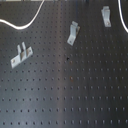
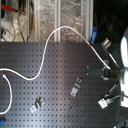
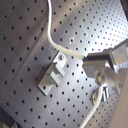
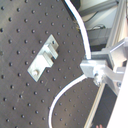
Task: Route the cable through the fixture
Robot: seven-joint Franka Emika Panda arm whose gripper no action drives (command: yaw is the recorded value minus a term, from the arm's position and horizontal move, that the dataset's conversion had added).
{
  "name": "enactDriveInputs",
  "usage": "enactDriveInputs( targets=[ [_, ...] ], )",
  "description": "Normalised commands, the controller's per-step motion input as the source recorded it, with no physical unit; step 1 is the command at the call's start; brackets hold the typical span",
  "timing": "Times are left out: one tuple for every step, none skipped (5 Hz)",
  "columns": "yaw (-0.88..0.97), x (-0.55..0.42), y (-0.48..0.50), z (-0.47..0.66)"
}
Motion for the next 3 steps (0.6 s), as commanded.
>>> enactDriveInputs(
  targets=[
    [0.00, -0.020, 0.001, 0.00],
    [0.00, 0.072, 0.132, 0.44],
    [0.09, 0.012, 0.098, 0.70]
  ],
)
